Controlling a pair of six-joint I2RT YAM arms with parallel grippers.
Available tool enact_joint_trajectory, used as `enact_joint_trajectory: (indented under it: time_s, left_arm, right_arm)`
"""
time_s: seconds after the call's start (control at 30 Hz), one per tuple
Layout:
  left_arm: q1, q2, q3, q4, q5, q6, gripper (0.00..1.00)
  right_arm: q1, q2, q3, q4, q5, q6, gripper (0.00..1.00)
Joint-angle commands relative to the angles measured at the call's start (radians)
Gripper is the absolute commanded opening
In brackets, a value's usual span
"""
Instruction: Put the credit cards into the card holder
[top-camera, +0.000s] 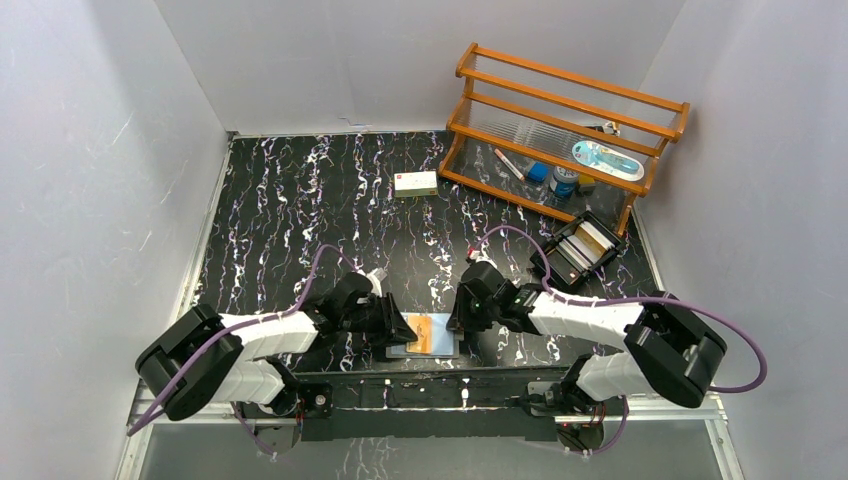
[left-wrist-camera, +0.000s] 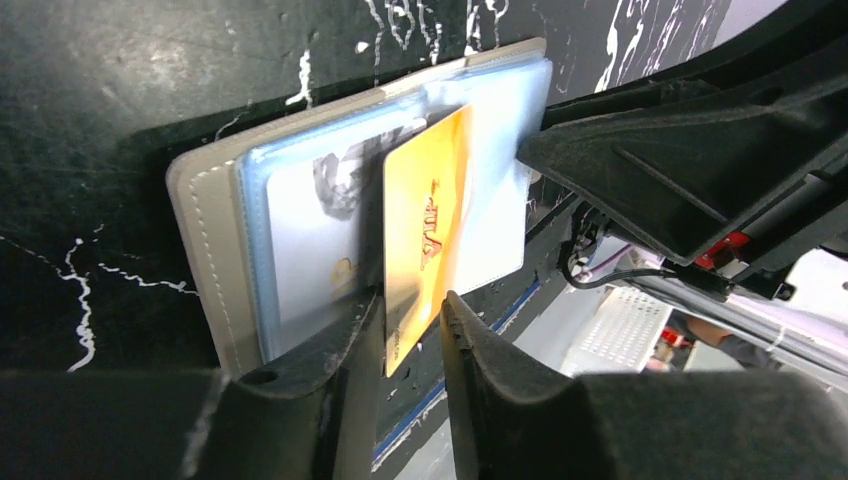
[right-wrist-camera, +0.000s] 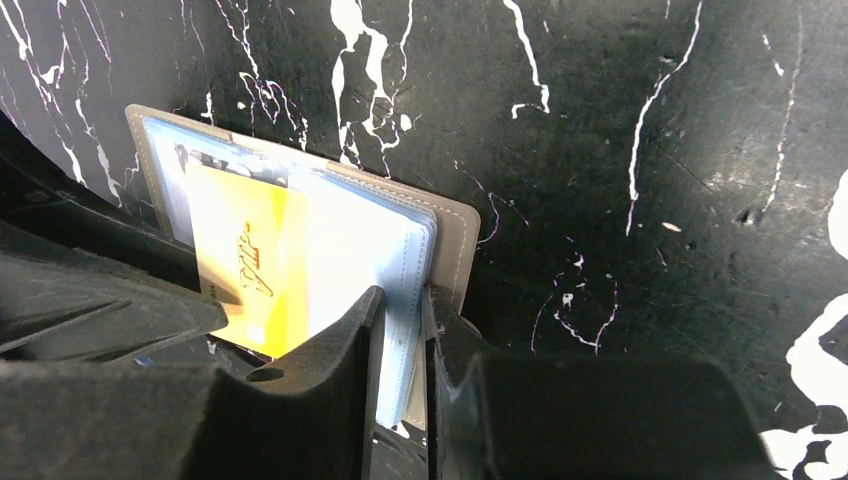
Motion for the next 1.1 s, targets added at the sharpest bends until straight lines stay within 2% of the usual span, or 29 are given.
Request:
enact_joint_trajectory:
  time_s: [0.0, 0.1, 0.23, 0.33, 0.57, 0.8, 0.9, 1.07]
  left_arm:
    - [0.004, -0.045, 0.045, -0.14, -0.083, 0.04, 0.29]
    - [0.004, -0.052, 0.049, -0.159, -0.091, 0.04, 0.27]
    - [0.004, -0.024, 0.046, -0.128, -0.084, 0.03, 0.11]
    - [0.003, 0.006, 0.051, -0.11, -0.072, 0.024, 0.06]
    - [-0.003, 0.022, 0.055, -0.093, -0.06, -0.022, 0.0]
    - [-0.024, 0.047, 0.043, -0.042, -0.056, -0.056, 0.0]
    - [-0.035, 0.057, 0.073, -0.07, -0.059, -0.036, 0.09]
    - [-0.036, 0.009, 0.114, -0.199, -0.11, 0.017, 0.33]
  right_arm:
    - [0.002, -0.007, -0.047, -0.042, 0.039, 0.003, 0.26]
    - [0.002, -0.002, -0.052, -0.027, 0.029, 0.006, 0.24]
    - [0.001, -0.003, -0.057, -0.022, 0.031, 0.007, 0.23]
    - [0.002, -0.001, -0.063, -0.017, 0.029, 0.01, 0.23]
    - [0.002, -0.002, -0.072, -0.005, 0.026, 0.019, 0.22]
    - [0.002, -0.003, -0.074, 0.003, 0.021, 0.029, 0.23]
    - [0.002, -0.004, -0.072, 0.012, 0.02, 0.034, 0.24]
    - [0.001, -0.025, -0.034, -0.037, 0.04, 0.028, 0.27]
